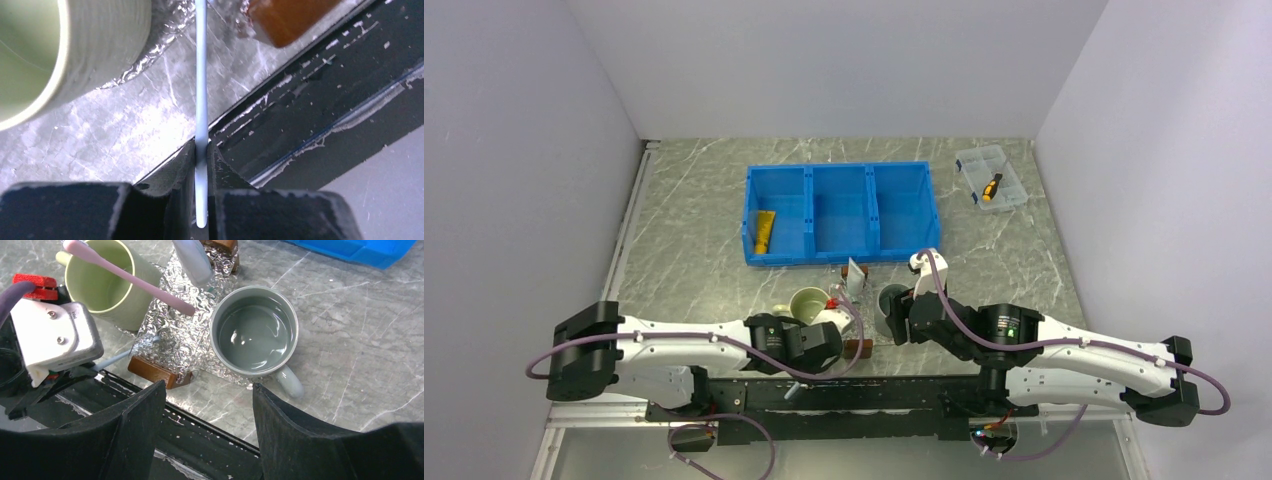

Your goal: Prepare toiletry sets of a toothbrush and toothpaste on the tray

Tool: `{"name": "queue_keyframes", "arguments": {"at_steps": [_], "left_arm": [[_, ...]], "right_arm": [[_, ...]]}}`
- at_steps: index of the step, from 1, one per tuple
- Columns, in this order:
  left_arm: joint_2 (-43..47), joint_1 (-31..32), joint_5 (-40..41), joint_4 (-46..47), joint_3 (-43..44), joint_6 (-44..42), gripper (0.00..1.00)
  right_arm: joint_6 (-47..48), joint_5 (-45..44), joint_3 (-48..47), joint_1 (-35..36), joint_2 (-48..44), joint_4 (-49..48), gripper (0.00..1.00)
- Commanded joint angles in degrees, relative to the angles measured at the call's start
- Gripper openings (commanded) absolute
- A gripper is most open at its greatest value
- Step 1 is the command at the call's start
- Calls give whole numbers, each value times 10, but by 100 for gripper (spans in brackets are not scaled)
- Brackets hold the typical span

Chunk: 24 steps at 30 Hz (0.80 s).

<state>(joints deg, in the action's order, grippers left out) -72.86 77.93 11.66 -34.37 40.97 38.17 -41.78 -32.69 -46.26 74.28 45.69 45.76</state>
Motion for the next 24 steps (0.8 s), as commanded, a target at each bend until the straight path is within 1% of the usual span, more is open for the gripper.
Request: {"name": "queue_keyframes", "arguments": {"at_steps": [1,11,18,24], "left_arm": [[22,18,-12,-53,30,10,0],[48,64,5,-159,52,52,0],[107,102,16,-237,83,78,0],[162,140,4,-227,105,45,0]], "right_arm": [[5,0,-22,-1,2,-26,66],[18,43,-31,-1,10,-51,68],[18,94,-21,-1,1,-93,69],[5,160,-7,-12,-23,-133,71]]}}
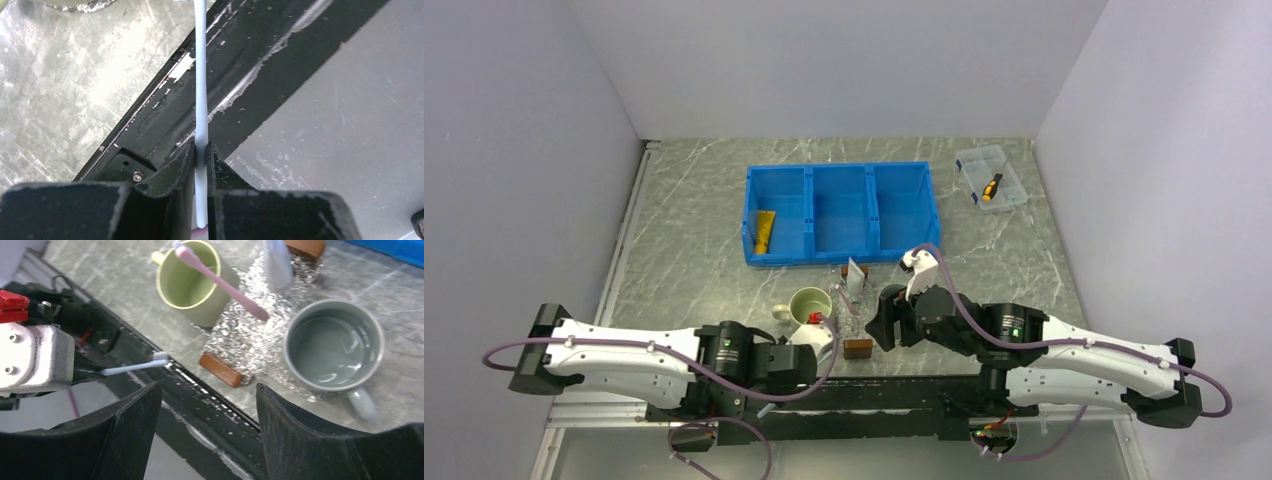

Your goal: Prepare toiletry sets of a toothbrush and toothpaste on the tray

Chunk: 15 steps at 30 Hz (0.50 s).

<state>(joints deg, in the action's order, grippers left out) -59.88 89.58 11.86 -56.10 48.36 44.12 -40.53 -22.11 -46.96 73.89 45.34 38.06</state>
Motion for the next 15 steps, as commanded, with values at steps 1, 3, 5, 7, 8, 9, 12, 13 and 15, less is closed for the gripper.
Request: {"name": "queue_keyframes", "arguments": {"at_steps": [1,3,5,7,8,9,12,13,15], "left_arm": [[40,27,3,-8,36,-21,0],[50,29,6,-9,47,-33,0],[54,30,18,-16,68,-44,0],[56,32,33,-23,86,-57,0],[57,33,41,-25,93,-65,0],[56,34,50,-27,99,-71,0],[40,37,77,-44,118,-82,0],[32,38,84,-50,124,-87,0],[20,40,103,-59,133,-93,0]], "right_arm": [[-10,65,3,-11,-20,-63,71],[-20,88,10,-15,-23,-79,72],[-32,121,20,-22,-27,-98,72],[-48,151,29,-33,-30,-118,72],[-57,164,34,-38,-31,-125,72],[-66,175,38,-44,-32,-132,72],[-90,215,50,-62,-35,-164,72],[-97,227,53,-67,-35,-174,72],[-114,248,60,-77,-34,-196,72]]}}
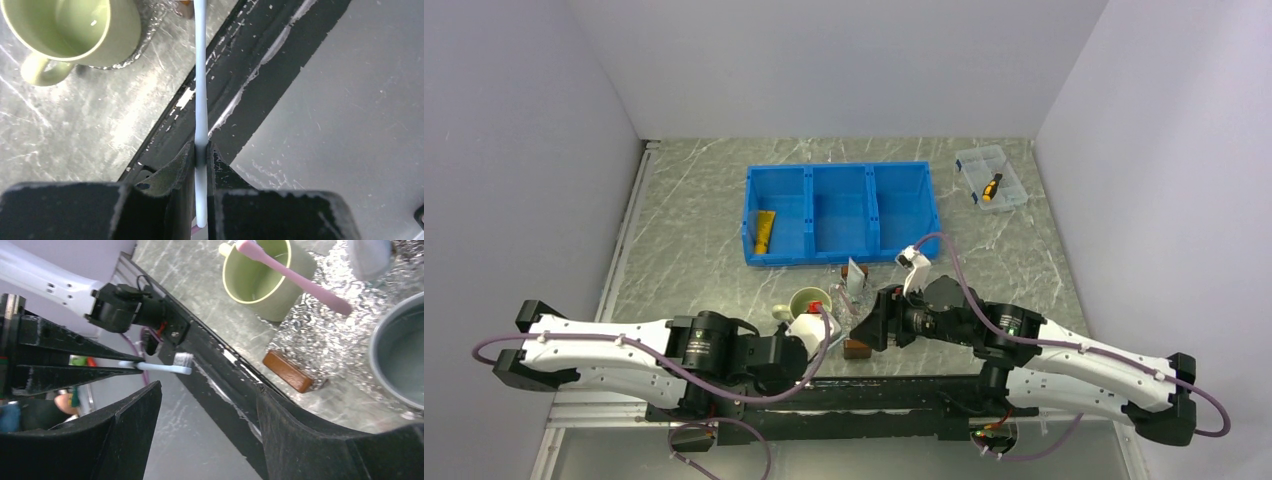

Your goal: Prepare toiletry sets of a toothbrush and toothpaste on the tray

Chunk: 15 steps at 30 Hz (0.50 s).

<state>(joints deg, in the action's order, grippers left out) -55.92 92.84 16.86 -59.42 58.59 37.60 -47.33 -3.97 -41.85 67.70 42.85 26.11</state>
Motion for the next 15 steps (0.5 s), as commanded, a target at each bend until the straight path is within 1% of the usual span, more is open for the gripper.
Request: {"name": "queue_keyframes", "arguments": {"at_steps": [1,7,10,15], "left_arm": [[-23,8,68,-29,35,-29,0],[-21,13,115,-31,54,-39,0],[-16,15,120,-21,55,-48,0],[-10,16,115,-10,52,-64,0]], "right_arm": [[-54,75,14,-19,-7,-87,71],[-81,138,40,-42,15,-153,70],[-89,171,51,-54,29,-186,69],[-88,191,47,-73,45,-206,67]]}}
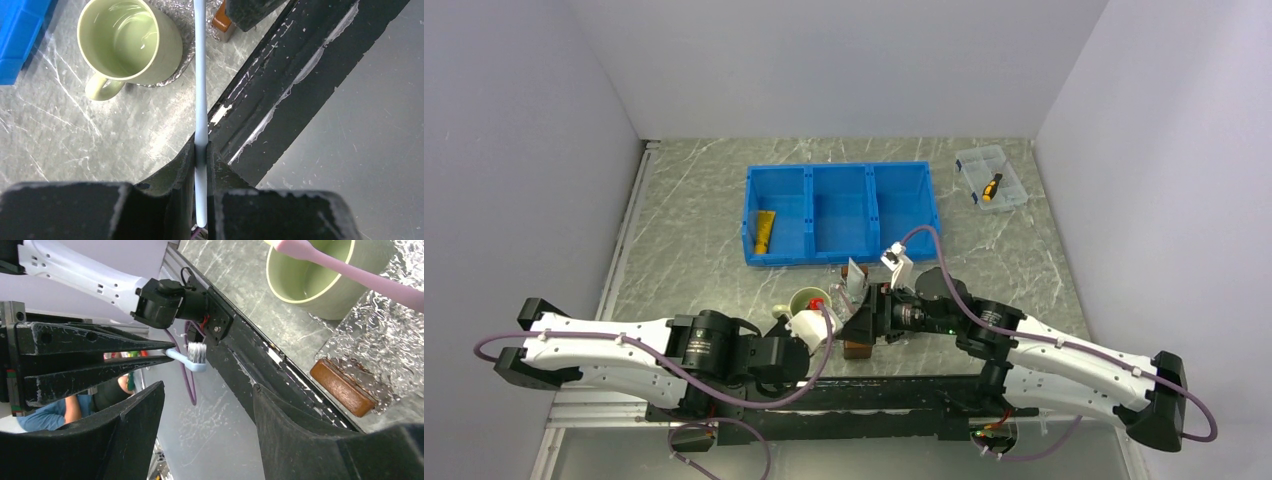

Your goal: Prepare toiletry sets of a toothbrush and toothpaste on the tray

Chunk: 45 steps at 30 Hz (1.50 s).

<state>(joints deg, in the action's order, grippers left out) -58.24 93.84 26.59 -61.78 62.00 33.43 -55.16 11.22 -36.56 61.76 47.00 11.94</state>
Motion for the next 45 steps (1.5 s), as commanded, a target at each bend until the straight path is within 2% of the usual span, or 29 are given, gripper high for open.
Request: {"name": "queue_keyframes", "arguments": {"at_steps": [1,8,14,26,31,38,40,41,45], "left_arm": [[14,6,16,15,18,-24,0],[23,7,11,24,12,-31,0],[27,7,9,30,8,-34,0],[32,8,1,47,-6,-43,0],[30,8,0,48,-5,-43,0],[33,8,11,46,-6,-38,0],[36,7,16,50,-9,-35,0],[38,7,20,53,-10,-32,5],[45,7,31,73,-20,-30,37]], "right_arm": [[-9,43,-8,-18,6,-67,67],[-17,78,-10,-34,36,-105,62],[-18,89,-12,-38,48,-117,50],[-26,110,2,-49,39,-158,39],[-26,112,6,-50,34,-157,27],[-27,120,14,-51,31,-162,2],[-27,121,15,-51,28,-163,0],[-27,121,16,-51,28,-163,0],[-15,116,8,-51,18,-145,0]]}}
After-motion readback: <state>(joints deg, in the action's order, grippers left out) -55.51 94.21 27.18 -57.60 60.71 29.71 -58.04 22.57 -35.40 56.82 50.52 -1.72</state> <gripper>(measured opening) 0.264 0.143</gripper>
